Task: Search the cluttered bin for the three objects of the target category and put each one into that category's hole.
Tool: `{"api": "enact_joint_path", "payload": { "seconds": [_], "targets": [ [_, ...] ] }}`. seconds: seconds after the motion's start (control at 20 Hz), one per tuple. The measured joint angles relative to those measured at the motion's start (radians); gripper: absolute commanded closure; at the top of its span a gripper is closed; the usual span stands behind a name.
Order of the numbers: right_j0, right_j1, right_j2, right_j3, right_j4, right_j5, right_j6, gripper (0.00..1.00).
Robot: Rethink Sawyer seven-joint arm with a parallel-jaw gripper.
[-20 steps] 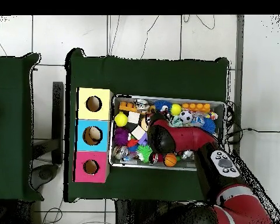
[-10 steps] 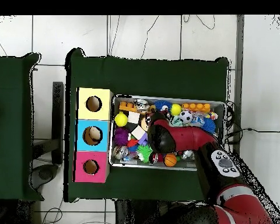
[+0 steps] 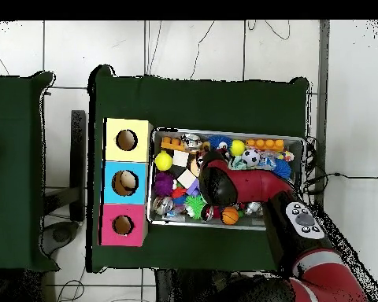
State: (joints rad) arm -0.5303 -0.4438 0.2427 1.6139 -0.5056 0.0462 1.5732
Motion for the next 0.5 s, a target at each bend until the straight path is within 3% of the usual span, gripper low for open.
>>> {"api": "enact_joint_path", "payload": {
  "seconds": [0.5],
  "targets": [
    [0.000,-0.144,0.006,0.054,0.107,0.325,0.000,1.00]
  ]
}}
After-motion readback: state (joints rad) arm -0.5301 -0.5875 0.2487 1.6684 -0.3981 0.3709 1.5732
